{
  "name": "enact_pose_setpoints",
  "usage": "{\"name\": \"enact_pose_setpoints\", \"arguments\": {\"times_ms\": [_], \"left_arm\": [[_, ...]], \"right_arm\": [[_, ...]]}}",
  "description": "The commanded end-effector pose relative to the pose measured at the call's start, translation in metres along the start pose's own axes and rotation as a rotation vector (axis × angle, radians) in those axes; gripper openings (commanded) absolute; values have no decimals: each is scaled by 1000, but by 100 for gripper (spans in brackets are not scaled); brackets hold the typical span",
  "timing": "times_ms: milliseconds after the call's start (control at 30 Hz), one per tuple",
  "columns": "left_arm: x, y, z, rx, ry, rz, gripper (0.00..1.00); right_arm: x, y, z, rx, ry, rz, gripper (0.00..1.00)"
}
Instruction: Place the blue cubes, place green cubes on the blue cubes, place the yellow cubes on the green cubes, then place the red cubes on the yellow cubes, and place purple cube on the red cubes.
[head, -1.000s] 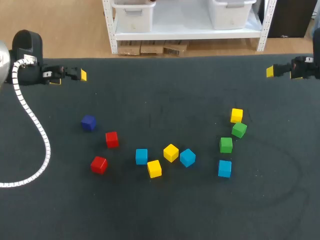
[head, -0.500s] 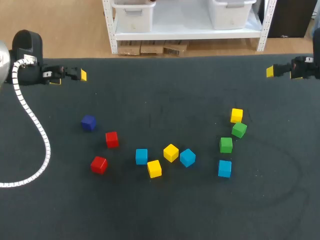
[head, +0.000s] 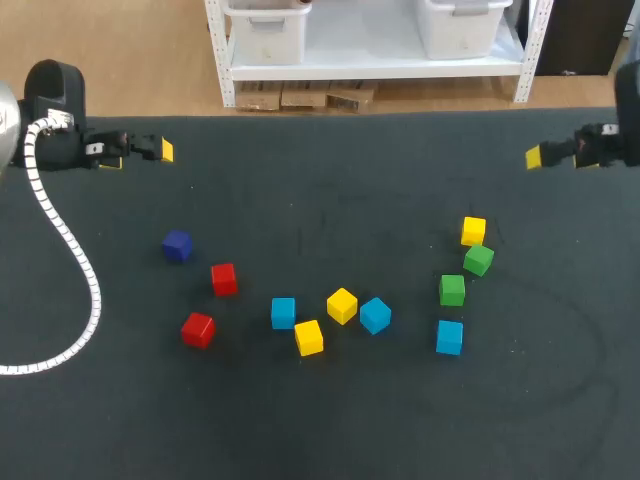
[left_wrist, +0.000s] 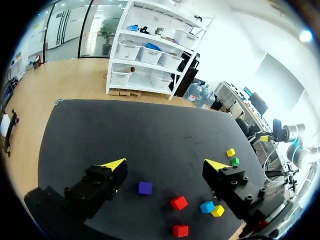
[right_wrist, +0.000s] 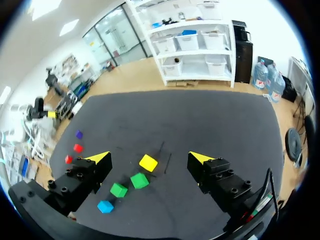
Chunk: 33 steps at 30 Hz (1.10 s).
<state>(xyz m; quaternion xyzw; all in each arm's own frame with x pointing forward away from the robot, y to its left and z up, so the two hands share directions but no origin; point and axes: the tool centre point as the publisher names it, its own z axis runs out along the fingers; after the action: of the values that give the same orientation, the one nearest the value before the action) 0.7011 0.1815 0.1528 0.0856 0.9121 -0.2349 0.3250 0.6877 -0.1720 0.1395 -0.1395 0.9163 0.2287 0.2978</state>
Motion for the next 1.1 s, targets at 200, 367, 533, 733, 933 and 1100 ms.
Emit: {"name": "enact_pose_setpoints", "arguments": {"times_ms": [200, 367, 533, 733, 933, 1100], "left_arm": [[2, 2, 0, 11, -7, 2, 100], [2, 2, 0, 11, -7, 2, 100], [2, 2, 0, 11, -7, 2, 100], [2, 2, 0, 11, -7, 2, 100], [2, 2, 0, 11, -7, 2, 100], [2, 2, 0, 11, -7, 2, 100]], "right_arm": [[12, 41, -16, 4, 91, -231, 100], [38, 70, -11, -16, 165, -394, 100], [73, 94, 2, -63, 278, -531, 100], [108, 109, 22, -56, 397, -667, 100], [137, 122, 37, -80, 514, -794, 100], [160, 126, 46, -96, 616, -891, 100]]}}
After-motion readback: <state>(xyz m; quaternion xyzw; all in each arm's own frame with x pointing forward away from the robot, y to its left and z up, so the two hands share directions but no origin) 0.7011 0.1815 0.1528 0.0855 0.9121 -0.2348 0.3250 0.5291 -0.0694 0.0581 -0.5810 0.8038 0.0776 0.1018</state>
